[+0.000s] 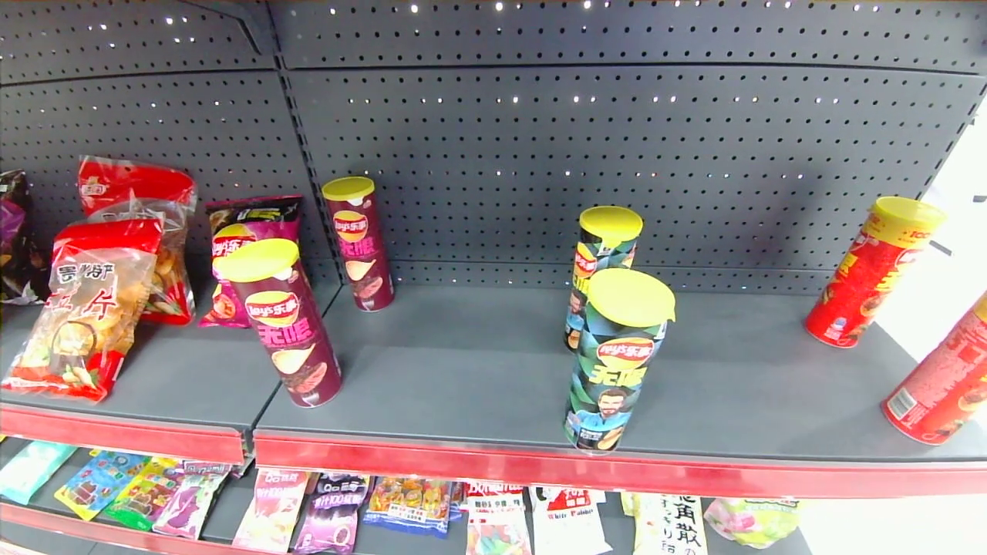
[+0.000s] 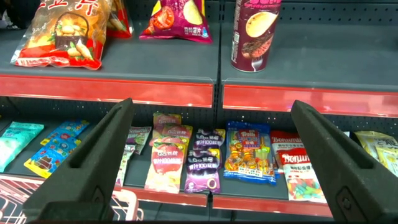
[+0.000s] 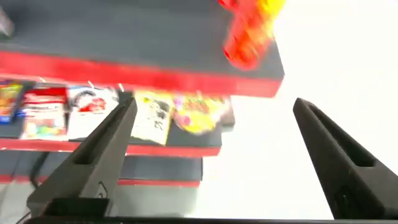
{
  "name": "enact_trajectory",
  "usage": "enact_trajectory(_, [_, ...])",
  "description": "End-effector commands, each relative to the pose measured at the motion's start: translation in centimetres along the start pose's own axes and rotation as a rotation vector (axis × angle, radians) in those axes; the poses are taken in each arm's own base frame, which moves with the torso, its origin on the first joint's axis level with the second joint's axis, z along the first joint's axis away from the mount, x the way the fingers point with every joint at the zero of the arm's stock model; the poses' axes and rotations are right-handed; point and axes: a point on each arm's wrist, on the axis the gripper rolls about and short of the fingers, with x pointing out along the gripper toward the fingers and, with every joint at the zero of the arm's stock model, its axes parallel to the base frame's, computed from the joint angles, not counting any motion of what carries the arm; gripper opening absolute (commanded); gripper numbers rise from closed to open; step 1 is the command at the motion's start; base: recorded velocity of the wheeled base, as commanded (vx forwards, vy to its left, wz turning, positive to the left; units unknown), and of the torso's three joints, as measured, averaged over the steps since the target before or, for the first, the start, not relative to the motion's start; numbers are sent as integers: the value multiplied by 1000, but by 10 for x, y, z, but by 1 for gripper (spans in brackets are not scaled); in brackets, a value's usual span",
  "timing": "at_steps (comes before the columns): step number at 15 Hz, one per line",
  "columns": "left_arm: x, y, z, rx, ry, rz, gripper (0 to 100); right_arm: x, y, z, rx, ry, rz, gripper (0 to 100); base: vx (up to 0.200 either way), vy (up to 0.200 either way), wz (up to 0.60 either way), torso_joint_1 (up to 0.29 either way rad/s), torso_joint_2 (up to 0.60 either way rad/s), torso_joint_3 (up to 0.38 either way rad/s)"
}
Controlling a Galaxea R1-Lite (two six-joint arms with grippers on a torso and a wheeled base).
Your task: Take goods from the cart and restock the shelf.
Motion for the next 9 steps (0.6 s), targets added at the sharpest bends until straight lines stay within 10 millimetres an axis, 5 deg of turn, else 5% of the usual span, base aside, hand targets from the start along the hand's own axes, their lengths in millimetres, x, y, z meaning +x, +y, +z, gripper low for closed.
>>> enact_trajectory(1, [0,0,0,-1,0,0,100,-17,-1,-35,61,-45,-87,100,0,0,0,0,0,0])
enact_trajectory(6, [0,0,0,-2,3,-1,100,42,23,-59,112,-1,-153,100,0,0,0,0,0,0])
enact_trajectory(9, [0,0,0,-4,1,-1,100,38,28,-63,162,-62,-241,100,0,0,0,0,0,0])
